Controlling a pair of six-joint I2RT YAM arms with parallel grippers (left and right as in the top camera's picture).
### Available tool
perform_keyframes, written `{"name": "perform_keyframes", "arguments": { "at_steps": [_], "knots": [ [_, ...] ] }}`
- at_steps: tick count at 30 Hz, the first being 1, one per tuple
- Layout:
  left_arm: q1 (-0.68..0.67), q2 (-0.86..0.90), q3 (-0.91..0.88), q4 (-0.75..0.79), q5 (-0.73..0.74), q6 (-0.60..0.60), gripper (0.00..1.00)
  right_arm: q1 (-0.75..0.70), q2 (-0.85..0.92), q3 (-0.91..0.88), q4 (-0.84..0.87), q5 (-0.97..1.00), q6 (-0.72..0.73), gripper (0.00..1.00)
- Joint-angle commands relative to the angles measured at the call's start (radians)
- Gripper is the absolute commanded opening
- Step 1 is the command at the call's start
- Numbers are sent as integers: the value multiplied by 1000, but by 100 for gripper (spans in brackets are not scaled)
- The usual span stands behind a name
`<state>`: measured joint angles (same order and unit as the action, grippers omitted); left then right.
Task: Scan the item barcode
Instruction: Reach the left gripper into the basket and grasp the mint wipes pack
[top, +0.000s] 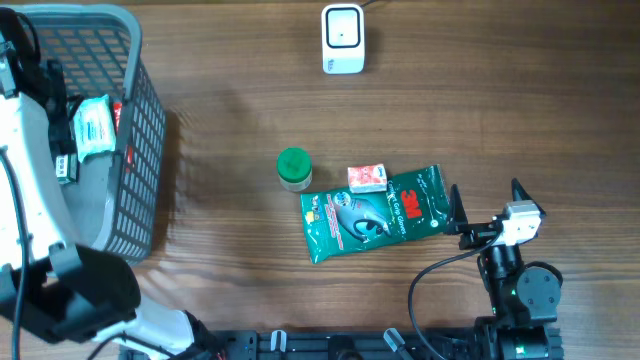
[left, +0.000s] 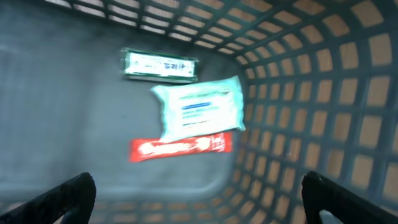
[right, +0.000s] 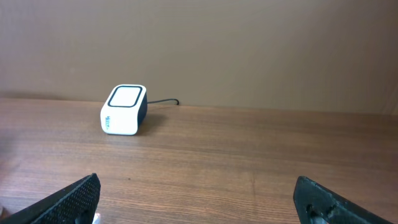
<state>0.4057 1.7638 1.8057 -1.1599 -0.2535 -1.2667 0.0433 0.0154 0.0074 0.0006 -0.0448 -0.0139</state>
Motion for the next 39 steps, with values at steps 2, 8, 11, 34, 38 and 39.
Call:
{"name": "perform_keyframes", "arguments": {
  "at_steps": [2, 8, 11, 34, 38, 39],
  "knots": [
    [29, 158, -6, 114, 63, -51, 100, 0, -6, -2, 2, -8, -13, 100],
    [29, 329, -6, 206, 63, -51, 100, 0, -6, -2, 2, -8, -12, 99],
    [29, 397, -6, 216, 63, -51, 100, 0, -6, -2, 2, -8, -12, 100],
    [29, 382, -171, 303, 39, 64, 4, 0, -6, -2, 2, -8, -12, 100],
    [31, 209, -171, 268, 25, 108, 4, 0, -6, -2, 2, -8, -12, 100],
    [31, 164, -171, 264, 24, 117, 4, 0, -6, -2, 2, -8, -12, 100]
  ]
}}
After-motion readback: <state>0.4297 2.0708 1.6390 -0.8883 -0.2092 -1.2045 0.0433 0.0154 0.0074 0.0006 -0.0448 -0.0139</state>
